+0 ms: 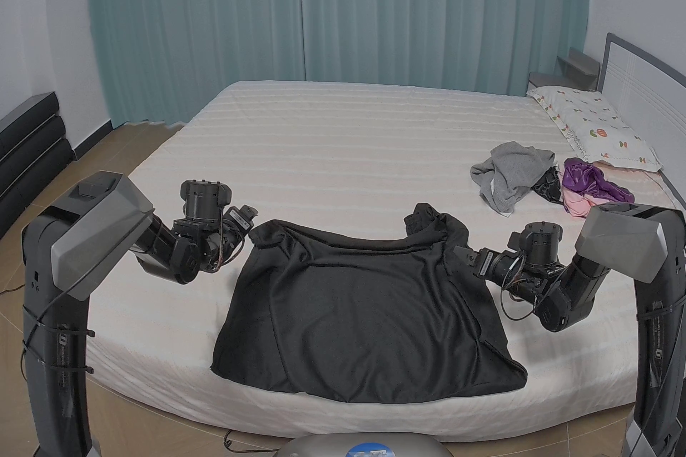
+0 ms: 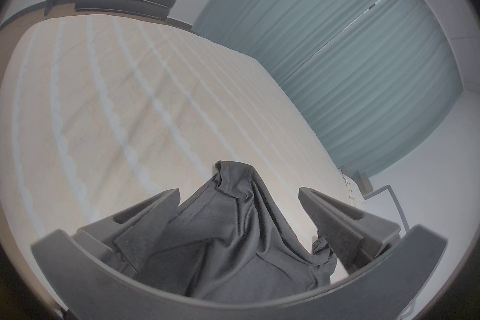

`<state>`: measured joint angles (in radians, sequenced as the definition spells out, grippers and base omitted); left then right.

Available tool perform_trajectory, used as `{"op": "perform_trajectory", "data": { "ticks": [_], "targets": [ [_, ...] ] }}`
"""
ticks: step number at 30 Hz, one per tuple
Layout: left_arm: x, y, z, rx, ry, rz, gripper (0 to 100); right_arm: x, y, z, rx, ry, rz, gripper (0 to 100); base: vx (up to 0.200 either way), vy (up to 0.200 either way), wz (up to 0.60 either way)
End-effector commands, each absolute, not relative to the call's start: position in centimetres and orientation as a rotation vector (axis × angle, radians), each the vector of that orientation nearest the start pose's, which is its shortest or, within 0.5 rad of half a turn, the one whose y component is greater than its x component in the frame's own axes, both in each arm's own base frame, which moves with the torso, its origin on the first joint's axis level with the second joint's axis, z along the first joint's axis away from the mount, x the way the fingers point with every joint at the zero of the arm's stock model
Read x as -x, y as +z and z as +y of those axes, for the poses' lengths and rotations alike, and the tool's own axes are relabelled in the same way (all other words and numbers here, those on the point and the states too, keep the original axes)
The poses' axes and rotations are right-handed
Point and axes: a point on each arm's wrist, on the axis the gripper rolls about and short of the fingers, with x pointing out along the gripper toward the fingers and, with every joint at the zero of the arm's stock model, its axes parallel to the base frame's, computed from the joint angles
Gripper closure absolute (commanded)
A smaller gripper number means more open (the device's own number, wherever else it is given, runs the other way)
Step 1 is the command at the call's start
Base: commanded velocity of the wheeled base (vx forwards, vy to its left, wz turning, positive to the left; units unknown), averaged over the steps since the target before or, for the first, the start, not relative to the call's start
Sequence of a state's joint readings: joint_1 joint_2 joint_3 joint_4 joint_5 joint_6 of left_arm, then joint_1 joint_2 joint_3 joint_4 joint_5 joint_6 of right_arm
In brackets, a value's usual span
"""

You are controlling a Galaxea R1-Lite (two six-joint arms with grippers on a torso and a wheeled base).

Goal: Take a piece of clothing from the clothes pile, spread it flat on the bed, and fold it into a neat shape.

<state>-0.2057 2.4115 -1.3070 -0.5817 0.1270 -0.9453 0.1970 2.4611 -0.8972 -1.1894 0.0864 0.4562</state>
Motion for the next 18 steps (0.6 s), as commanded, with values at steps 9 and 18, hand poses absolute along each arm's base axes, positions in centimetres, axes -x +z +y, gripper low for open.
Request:
{"op": "perform_trajectory", "data": {
  "ticks": [9,18],
  "targets": [
    [-39.4,5.3,-7.0,0.933,0.219,0.549,0,-40.6,-3.1,10.9,-0.377,0.184,0.529,0,0.000,0.000,0.00],
    [-38.1,3.7,-6.4,1.056,0.215,0.559,0,-42.7,-4.0,11.3,-0.237,0.082,0.598,0,0.000,0.000,0.00]
  ]
}}
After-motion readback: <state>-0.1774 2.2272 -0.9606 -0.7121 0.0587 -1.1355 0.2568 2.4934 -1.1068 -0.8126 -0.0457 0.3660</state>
